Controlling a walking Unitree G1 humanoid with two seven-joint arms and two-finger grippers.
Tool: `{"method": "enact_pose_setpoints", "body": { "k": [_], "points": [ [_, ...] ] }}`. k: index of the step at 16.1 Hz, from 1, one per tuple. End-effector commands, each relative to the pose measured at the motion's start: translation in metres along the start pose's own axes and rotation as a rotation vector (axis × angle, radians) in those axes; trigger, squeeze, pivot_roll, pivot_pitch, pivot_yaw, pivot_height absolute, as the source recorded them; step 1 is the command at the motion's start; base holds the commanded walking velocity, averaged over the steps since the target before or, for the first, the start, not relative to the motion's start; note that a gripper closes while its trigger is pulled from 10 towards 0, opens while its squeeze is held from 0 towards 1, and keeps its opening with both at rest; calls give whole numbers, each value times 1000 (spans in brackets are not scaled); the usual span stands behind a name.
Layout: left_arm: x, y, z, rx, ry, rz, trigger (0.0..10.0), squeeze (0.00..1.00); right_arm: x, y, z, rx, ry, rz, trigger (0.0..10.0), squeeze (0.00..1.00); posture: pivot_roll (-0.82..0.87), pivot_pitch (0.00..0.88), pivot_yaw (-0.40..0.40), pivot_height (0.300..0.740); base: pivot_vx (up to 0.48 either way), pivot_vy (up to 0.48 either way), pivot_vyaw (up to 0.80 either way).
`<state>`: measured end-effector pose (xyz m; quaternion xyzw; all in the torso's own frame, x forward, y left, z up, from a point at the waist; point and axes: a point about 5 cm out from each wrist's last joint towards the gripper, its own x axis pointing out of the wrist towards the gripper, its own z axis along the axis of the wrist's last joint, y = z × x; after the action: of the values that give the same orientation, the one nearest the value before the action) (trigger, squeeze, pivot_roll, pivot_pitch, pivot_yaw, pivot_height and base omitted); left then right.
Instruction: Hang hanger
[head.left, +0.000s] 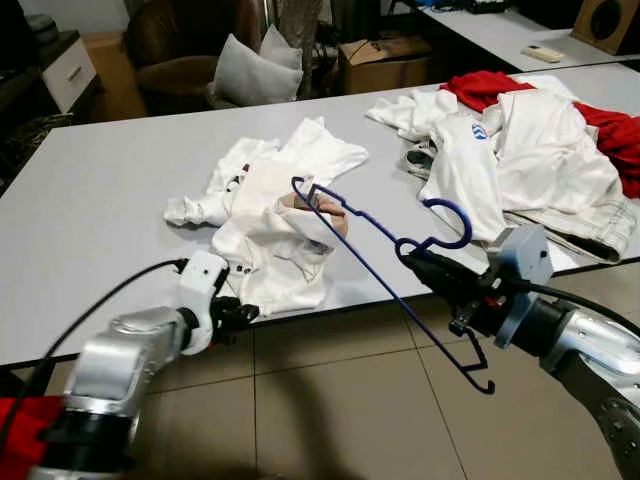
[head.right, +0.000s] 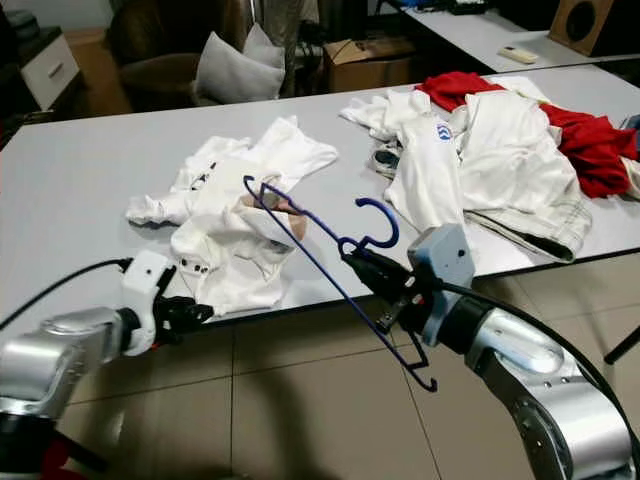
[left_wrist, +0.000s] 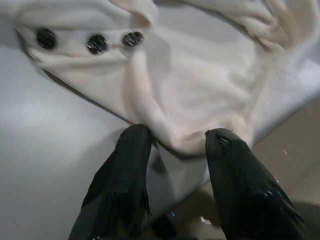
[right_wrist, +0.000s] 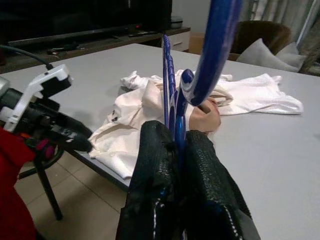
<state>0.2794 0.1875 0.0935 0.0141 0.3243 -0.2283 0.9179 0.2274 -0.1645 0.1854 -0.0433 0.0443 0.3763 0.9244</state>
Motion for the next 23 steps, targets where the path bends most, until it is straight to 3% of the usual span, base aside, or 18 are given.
{"method": "enact_pose_setpoints", "body": {
  "k": [1,3,4,5,6,8,13,16,19,20,21,22,23],
  "points": [
    [2,6,-1,-4,5,58,10000,0,3,-1,2,-7,-4,0,10000,0,-63,0,92,740,0,0,0],
    [16,11,-7,-22,-17,163,10000,0,5,1,3,-7,-11,-3,10000,0,-73,0,98,740,0,0,0],
    [19,10,-3,-53,-63,157,10000,0,6,1,3,-5,-15,-4,10000,0,-74,0,100,740,0,0,0],
    [21,9,1,-79,-106,142,3255,0,6,2,3,-4,-16,-5,10000,0,-74,0,100,740,0,0,0],
    [22,7,4,-105,-135,128,0,0,7,3,2,-4,-15,-6,10000,0,-76,0,105,740,0,0,0],
    [24,8,4,-132,-140,129,0,0,8,3,-1,1,0,-9,10000,0,-79,0,110,740,0,0,0],
    [27,10,4,-243,-184,94,0,0,8,4,-26,-12,180,55,10000,0,-75,0,106,740,0,0,0],
    [32,-1,-4,-213,-137,53,0,0,16,-8,-28,-24,202,23,10000,0,-77,0,103,740,0,0,0],
    [28,8,1,-83,-157,117,0,0,30,-13,-30,-15,230,64,10000,0,-79,0,101,740,0,0,0],
    [22,15,12,-1,-182,131,0,0,33,-15,-33,-2,241,63,10000,0,-79,0,101,740,0,0,0],
    [12,25,27,141,-195,144,0,0,39,-21,-36,15,249,39,10000,0,-76,0,96,740,0,0,0],
    [5,33,40,207,-211,150,0,0,43,-27,-39,45,251,6,10000,0,-67,0,87,740,0,0,0],
    [-9,49,67,264,-263,187,0,0,48,-36,-44,81,260,-55,10000,0,-57,0,78,740,0,0,0]
  ]
}}
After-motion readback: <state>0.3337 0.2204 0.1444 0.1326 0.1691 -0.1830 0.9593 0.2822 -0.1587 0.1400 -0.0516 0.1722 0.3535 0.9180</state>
